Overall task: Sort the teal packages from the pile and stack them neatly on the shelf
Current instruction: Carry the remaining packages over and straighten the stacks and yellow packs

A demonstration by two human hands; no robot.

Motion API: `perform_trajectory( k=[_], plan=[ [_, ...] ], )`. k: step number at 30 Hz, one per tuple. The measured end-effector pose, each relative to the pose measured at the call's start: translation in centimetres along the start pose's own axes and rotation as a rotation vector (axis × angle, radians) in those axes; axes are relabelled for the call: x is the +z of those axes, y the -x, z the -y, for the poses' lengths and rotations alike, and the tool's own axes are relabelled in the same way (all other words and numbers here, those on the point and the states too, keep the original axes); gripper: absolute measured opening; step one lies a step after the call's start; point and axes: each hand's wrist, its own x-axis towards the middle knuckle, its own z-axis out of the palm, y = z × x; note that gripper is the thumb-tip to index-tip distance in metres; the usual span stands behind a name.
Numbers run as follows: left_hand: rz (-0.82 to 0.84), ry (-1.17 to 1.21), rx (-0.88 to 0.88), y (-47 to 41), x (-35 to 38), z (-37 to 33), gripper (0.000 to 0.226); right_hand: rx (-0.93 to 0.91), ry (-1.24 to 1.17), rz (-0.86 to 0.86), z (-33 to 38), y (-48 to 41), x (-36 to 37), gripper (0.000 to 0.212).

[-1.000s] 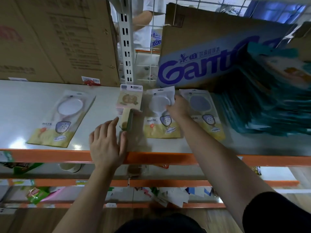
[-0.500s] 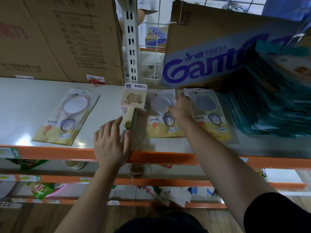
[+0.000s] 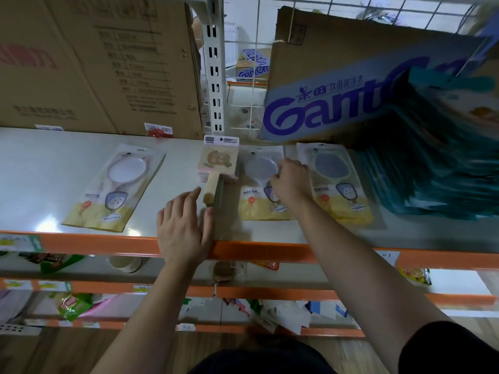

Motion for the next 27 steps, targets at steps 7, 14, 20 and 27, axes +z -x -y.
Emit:
perform_trajectory(
  k=[7, 14, 20, 27],
  plan=[
    [0.072, 0.11, 0.002, -0.2, -1.4, 0.0, 0.055, -0.208, -0.163, -0.064, 0.1, 5.2, -0.6, 0.023],
    [-0.056, 0.236, -0.054, -1.3, -3.9, 2.3, 0.04, -0.443, -0.205, -0.053, 2.1, 11.3, 1.1, 0.01],
    [0.003, -0.151, -0.38, -6.0, -6.4, 9.6, 0.035, -0.525, -0.118, -0.111, 2.2, 11.6, 1.6, 0.009],
    [0.376, -0.281, -0.571, -9.6, -5.5, 12.1, 0.066, -0.516, -0.121, -0.126, 2.0, 11.8, 1.5, 0.011]
  ],
)
